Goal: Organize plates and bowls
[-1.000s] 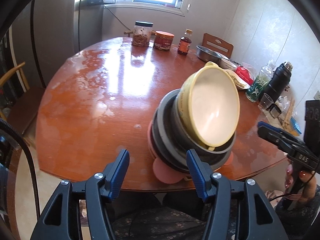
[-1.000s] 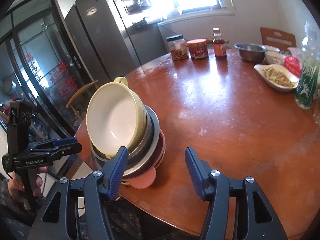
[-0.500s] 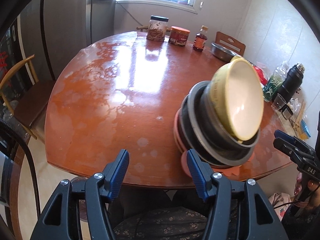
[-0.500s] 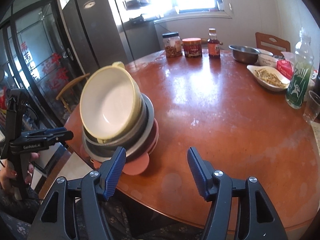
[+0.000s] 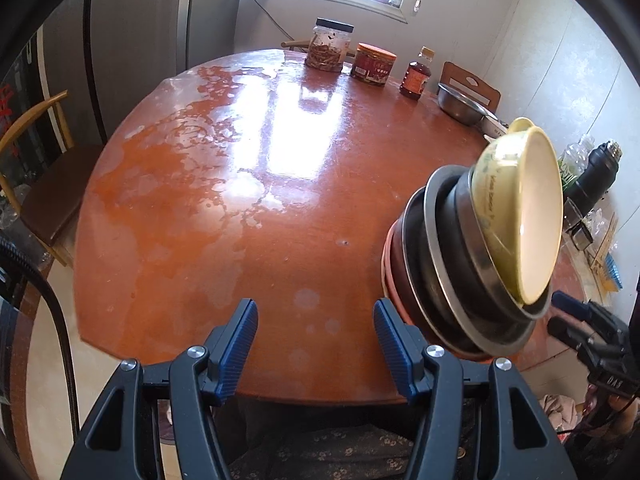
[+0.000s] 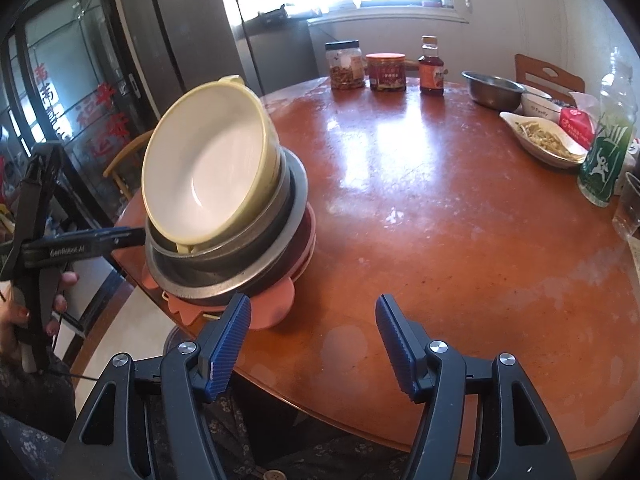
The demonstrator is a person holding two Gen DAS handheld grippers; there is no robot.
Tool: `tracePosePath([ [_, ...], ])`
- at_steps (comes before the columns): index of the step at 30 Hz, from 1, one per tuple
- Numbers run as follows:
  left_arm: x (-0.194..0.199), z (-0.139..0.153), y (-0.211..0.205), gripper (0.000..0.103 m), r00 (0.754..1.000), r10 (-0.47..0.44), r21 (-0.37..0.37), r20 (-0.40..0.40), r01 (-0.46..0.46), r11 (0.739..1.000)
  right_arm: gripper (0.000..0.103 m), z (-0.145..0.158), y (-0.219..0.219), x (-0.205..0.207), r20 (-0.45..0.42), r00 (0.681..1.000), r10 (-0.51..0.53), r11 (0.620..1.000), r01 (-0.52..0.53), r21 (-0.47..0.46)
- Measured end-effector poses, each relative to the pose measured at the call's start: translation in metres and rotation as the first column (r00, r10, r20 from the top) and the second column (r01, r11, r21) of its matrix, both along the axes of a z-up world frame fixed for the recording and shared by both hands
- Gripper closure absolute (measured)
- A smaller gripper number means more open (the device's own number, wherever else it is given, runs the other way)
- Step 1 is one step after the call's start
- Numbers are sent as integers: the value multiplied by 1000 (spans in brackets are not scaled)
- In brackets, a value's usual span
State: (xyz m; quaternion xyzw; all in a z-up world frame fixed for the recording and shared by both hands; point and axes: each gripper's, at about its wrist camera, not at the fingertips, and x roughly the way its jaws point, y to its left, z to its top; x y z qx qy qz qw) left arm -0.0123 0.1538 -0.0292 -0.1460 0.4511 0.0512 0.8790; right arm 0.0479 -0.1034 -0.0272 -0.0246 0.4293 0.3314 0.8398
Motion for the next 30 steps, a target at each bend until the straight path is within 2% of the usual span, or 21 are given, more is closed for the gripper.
tracePosePath([
  [15, 23, -6, 0, 43, 998, -60, -58, 6, 60, 997, 36, -10, 17, 13, -21, 999, 29, 999, -30, -33],
  [19, 29, -6, 4, 43, 998, -64, -75, 3, 64, 995, 36, -13, 19, 17, -33, 999, 34, 999, -35, -26],
  [24, 31, -9, 10, 43, 997, -74, -111, 4, 73, 991, 37, -17, 22, 24, -64, 996, 62, 998, -60, 27],
  [26, 31, -11, 13, 43, 997, -79, -129, 1, 79, 988, 41, -17, 24, 25, -69, 994, 84, 996, -81, 45],
  [27, 31, -11, 13, 43, 996, -86, -126, 2, 85, 988, 46, -17, 26, 24, -72, 993, 94, 995, -91, 51],
  [30, 32, -10, 11, 43, 995, -97, -106, 4, 97, 990, 53, -17, 33, 23, -64, 990, 124, 991, -120, 52],
])
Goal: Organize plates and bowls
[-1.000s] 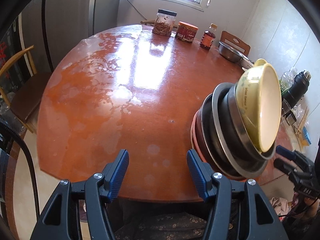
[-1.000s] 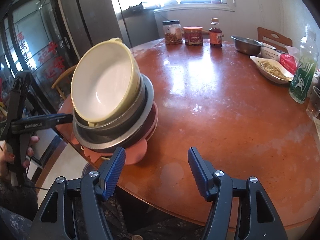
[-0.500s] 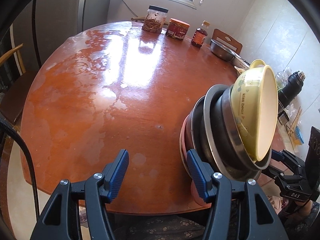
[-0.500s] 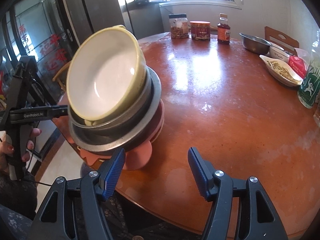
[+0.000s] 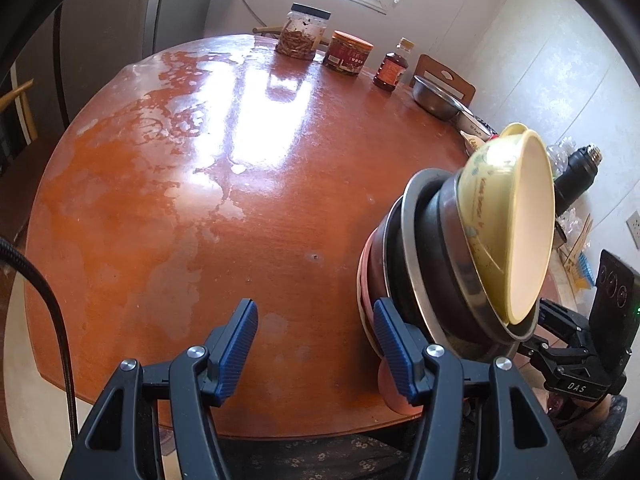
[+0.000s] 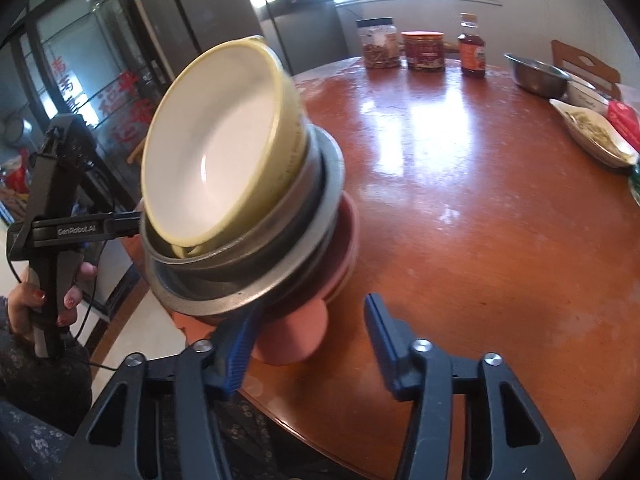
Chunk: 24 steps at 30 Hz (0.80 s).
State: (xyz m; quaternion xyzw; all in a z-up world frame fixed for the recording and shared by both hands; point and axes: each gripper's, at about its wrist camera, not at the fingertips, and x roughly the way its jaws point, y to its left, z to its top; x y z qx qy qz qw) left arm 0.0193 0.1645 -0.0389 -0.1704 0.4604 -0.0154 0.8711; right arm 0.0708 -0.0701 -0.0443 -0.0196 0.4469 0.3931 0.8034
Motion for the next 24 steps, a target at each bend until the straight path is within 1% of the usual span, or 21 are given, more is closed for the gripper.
tracePosePath([
  [3, 2, 0, -1, 44, 1000, -5, 5, 0, 5, 1000, 60, 1, 3, 0, 6, 1000, 11, 1000, -11, 6],
  [6, 5, 1, -3, 44, 1000, -14, 10, 2, 14, 1000, 63, 0, 3, 1, 16, 1000, 13, 1000, -13, 3],
  [12, 11, 2, -5, 44, 1000, -23, 21, -4, 23, 999, 65, 2, 0, 3, 26, 1000, 10, 1000, -10, -3],
  [24, 23, 4, -19, 44, 999, -35, 79, -20, 36, 996, 65, 2, -8, 3, 17, 1000, 0, 1000, -1, 9],
])
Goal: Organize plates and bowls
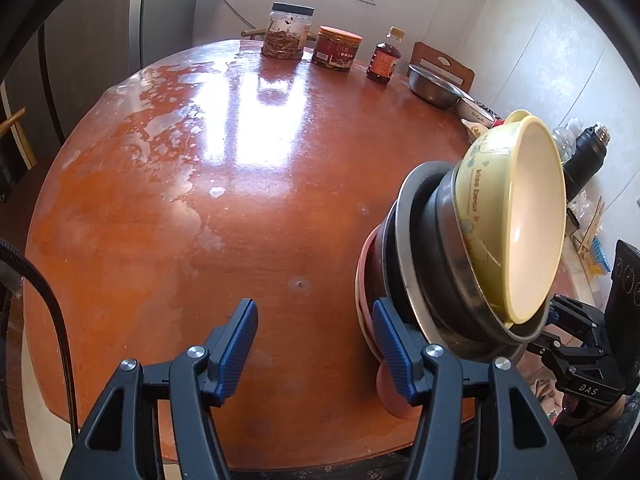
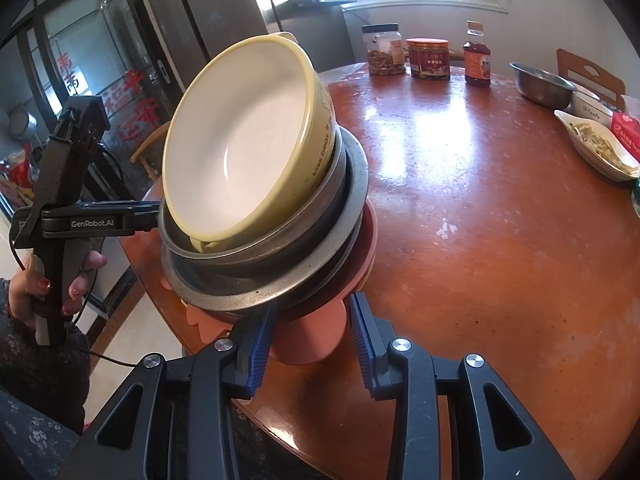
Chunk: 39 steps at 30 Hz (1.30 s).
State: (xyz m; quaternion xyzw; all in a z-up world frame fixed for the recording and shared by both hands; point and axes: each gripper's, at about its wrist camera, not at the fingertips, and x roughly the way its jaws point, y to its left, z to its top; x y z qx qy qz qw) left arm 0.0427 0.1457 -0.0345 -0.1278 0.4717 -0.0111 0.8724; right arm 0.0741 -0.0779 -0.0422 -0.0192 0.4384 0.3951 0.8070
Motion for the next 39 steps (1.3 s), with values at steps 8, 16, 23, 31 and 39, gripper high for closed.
tracePosePath([
  [8, 8, 1, -8, 45, 1000, -16, 15, -7, 17, 1000, 65, 0, -8, 1, -7, 1000, -21, 1000, 21, 7],
  [16, 14, 1, -18, 46, 999, -37, 24, -11, 37, 999, 65, 1, -19, 0, -11, 999, -47, 999, 47, 10],
  [23, 26, 2, -32, 46, 998, -56, 43, -19, 57, 997, 65, 1, -30, 0, -16, 997, -74, 997, 74, 16],
  [31, 38, 3, -44, 46, 997, -78, 55, -26, 79, 995, 65, 3, -41, 1, -16, 995, -95, 995, 95, 13],
  [39, 50, 1, -55, 46, 995, -92, 66, -31, 94, 993, 65, 4, -49, 0, -17, 994, -109, 994, 109, 17],
])
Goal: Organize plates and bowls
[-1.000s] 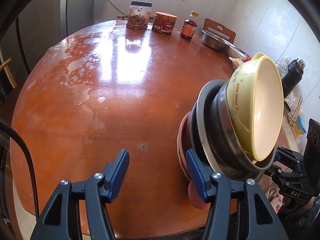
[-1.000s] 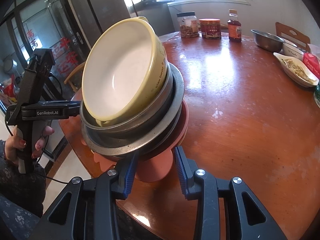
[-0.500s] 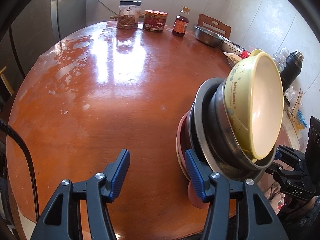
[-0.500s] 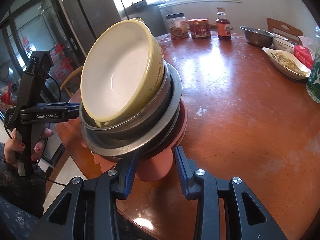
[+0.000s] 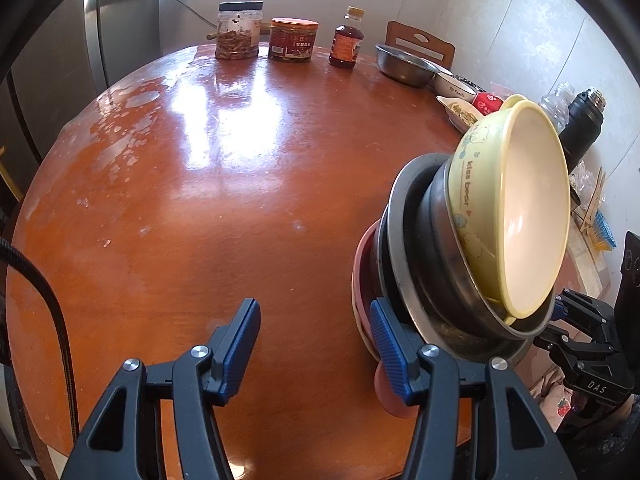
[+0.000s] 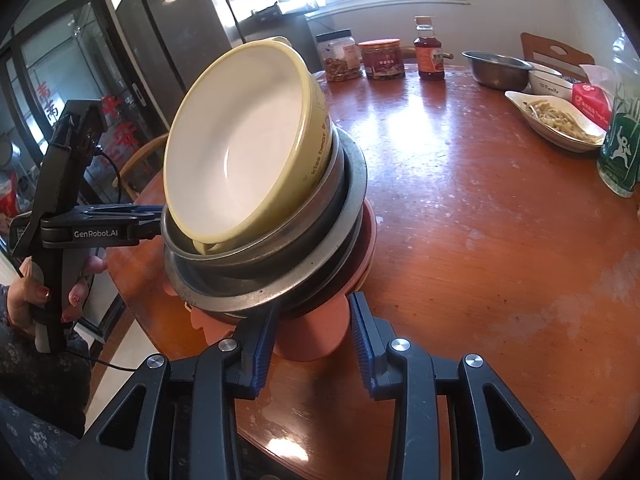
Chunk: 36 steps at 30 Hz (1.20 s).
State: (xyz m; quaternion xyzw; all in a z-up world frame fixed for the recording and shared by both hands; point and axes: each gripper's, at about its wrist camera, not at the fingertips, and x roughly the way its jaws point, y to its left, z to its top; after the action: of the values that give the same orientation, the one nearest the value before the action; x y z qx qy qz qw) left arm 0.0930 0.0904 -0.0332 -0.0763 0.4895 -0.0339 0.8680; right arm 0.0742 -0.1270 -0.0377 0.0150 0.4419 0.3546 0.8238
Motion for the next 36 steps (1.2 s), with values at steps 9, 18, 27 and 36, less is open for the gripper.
tracePosePath([
  [9, 14, -2, -20, 47, 1000, -26, 26, -4, 26, 999, 65, 0, -17, 3, -2, 1000, -20, 1000, 20, 3],
  [18, 29, -3, -34, 47, 999, -37, 39, -16, 37, 999, 65, 1, -31, 9, -11, 999, -35, 999, 35, 14],
  [27, 38, -5, -49, 47, 998, -54, 40, -22, 55, 998, 65, 0, -45, 13, -16, 998, -58, 998, 58, 17],
  [36, 47, -6, -54, 47, 997, -69, 25, -24, 70, 997, 65, 1, -54, 15, -18, 997, -78, 997, 78, 13],
])
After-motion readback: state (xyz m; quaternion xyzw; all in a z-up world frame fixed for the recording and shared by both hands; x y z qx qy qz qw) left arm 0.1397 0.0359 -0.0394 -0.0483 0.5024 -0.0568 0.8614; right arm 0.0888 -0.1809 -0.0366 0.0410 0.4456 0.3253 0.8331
